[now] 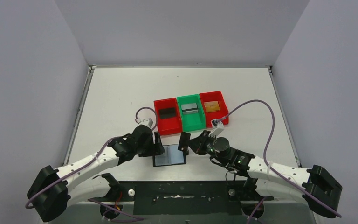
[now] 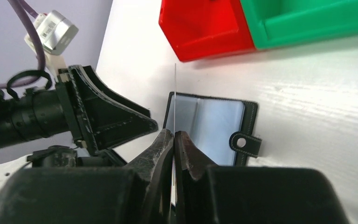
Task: Take the credit cards out of the card holder
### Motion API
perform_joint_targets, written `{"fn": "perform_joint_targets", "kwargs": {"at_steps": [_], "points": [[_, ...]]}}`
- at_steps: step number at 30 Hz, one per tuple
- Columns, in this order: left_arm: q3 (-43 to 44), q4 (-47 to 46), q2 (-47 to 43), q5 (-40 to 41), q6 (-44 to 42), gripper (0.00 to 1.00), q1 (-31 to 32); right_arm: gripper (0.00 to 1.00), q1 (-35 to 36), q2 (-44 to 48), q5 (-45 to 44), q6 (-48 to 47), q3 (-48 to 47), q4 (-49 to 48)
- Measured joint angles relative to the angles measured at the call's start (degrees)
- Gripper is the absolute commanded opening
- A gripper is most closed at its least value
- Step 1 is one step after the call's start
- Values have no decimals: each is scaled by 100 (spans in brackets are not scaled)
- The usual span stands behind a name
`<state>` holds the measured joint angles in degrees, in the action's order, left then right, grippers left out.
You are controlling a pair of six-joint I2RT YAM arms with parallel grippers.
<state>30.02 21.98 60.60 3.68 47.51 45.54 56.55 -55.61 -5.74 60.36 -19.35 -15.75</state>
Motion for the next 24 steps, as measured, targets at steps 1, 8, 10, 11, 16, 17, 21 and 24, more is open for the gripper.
{"fn": "perform_joint_targets", "kwargs": {"at_steps": [1, 8, 10, 11, 16, 17, 21, 24], "points": [[70, 79, -52, 20, -42, 68, -61, 0, 0, 116, -68, -214, 0, 26], [428, 625, -570, -11, -468, 77, -1248, 0, 28, 334, -450, -2085, -435, 413], [575, 809, -750, -52, -590, 81, -1700, 0, 72, 319, -501, -2629, -629, 417], [667, 883, -828, -57, -649, 83, -1895, 0, 127, 289, -535, -3003, -756, 422], [999, 984, -1217, 63, -1043, 87, -2658, 0, 400, -184, -673, -4741, -1360, 481], [1003, 984, -1290, 111, -1104, 87, -2763, 0, 452, -376, -726, -5128, -1558, 555], [994, 997, -1427, 256, -1272, 88, -2911, 0, 527, -1384, -931, -6516, -2527, 922], [986, 1003, -1473, 376, -1340, 89, -2918, 0, 459, -2041, -988, -7359, -3119, 1176]]}}
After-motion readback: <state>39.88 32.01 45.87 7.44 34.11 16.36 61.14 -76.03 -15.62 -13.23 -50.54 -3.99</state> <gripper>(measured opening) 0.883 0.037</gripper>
